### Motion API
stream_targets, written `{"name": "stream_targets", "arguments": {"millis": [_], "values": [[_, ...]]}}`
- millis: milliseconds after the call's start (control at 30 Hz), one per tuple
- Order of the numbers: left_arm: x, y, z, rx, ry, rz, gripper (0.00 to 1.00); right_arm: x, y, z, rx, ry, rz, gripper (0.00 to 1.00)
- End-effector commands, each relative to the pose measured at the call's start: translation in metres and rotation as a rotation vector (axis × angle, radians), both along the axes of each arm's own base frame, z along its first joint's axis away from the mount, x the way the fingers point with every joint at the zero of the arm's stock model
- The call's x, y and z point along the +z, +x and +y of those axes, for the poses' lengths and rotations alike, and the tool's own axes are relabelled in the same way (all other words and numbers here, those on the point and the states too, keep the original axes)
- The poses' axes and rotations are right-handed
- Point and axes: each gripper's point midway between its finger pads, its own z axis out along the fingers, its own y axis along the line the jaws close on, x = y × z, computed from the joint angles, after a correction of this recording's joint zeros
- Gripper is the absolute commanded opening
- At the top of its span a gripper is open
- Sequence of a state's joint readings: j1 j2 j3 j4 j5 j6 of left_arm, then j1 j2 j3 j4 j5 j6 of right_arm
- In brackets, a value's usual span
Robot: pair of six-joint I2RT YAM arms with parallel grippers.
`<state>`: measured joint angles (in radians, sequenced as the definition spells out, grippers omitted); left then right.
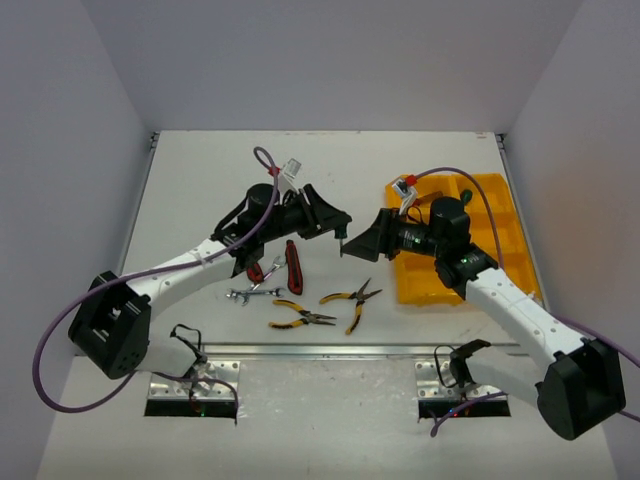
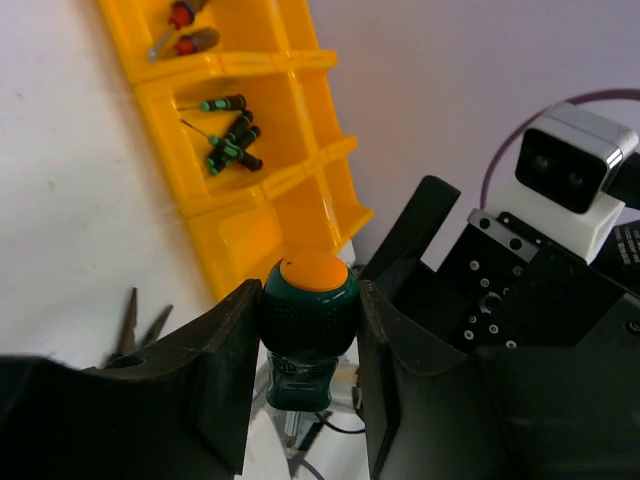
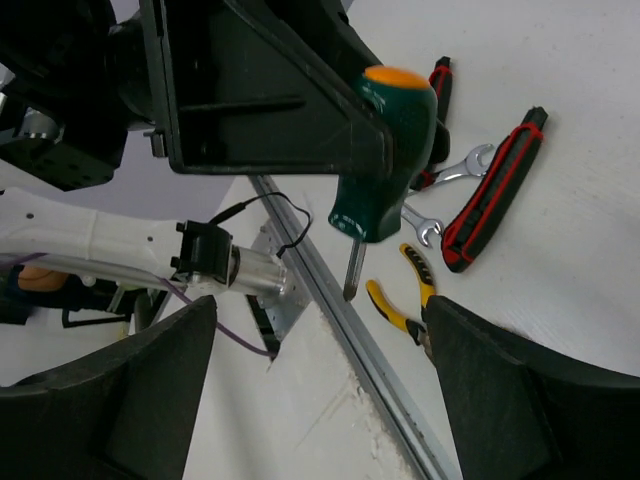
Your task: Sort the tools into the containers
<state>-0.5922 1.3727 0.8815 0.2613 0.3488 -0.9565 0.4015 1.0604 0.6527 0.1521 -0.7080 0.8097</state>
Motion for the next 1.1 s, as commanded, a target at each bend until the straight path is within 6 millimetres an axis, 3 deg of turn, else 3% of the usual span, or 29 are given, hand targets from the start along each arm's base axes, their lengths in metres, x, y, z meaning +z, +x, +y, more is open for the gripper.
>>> {"name": "stream_targets", "arguments": {"millis": [0,100,167,300,333,433,500,533,600,667,733,800,833,900,1000,1033,1067], "values": [[0.068,-0.027,-0.020,-0.098,-0.237,-0.127,0.00,0.026,0.006,0.012,0.001,0.089,-0.084,0.76],[0.064,-0.035,-0.024,-0.120,-0.259,-0.108,0.00,0.027,0.010,0.013,-0.006,0.088,-0.088,0.51],[0.065,-0.039,-0.024,-0.134,-0.284,-0.109,0.00,0.026,0.011,0.012,-0.014,0.085,-0.087,0.45],[0.067,-0.044,-0.027,-0.146,-0.300,-0.115,0.00,0.020,0.015,0.012,-0.028,0.076,-0.067,0.45],[0.067,-0.047,-0.029,-0.153,-0.299,-0.115,0.00,0.019,0.015,0.013,-0.027,0.078,-0.065,0.35],[0.064,-0.048,-0.032,-0.154,-0.292,-0.116,0.00,0.020,0.016,0.014,-0.030,0.089,-0.050,0.25],[0.061,-0.048,-0.032,-0.151,-0.284,-0.121,0.00,0.019,0.016,0.015,-0.025,0.092,-0.044,0.05],[0.061,-0.047,-0.031,-0.141,-0.277,-0.131,0.10,0.017,0.017,0.015,-0.031,0.086,-0.037,0.00],[0.052,-0.039,-0.027,-0.095,-0.208,-0.109,0.58,0.010,0.020,0.012,-0.056,0.060,-0.025,0.00],[0.051,-0.030,-0.020,-0.040,-0.125,-0.143,1.00,0.004,0.022,0.007,-0.094,0.032,-0.014,0.00],[0.048,-0.020,-0.011,0.030,-0.038,-0.141,1.00,-0.007,0.027,0.001,-0.141,-0.012,0.014,0.00],[0.048,0.001,0.015,0.188,0.124,-0.140,1.00,-0.024,0.037,-0.014,-0.246,-0.094,0.062,0.00],[0.045,0.016,0.038,0.318,0.218,-0.137,1.00,-0.034,0.041,-0.025,-0.294,-0.132,0.096,0.00],[0.043,0.027,0.081,0.507,0.383,-0.084,1.00,-0.042,0.051,-0.042,-0.383,-0.178,0.126,0.00],[0.059,0.022,0.143,0.705,0.541,-0.081,1.00,-0.062,0.079,-0.112,-0.615,-0.266,0.258,0.00],[0.062,0.020,0.150,0.715,0.559,-0.093,1.00,-0.064,0.089,-0.139,-0.694,-0.287,0.292,0.00],[0.070,0.013,0.161,0.720,0.580,-0.124,1.00,-0.063,0.102,-0.179,-0.808,-0.318,0.327,0.00]]}}
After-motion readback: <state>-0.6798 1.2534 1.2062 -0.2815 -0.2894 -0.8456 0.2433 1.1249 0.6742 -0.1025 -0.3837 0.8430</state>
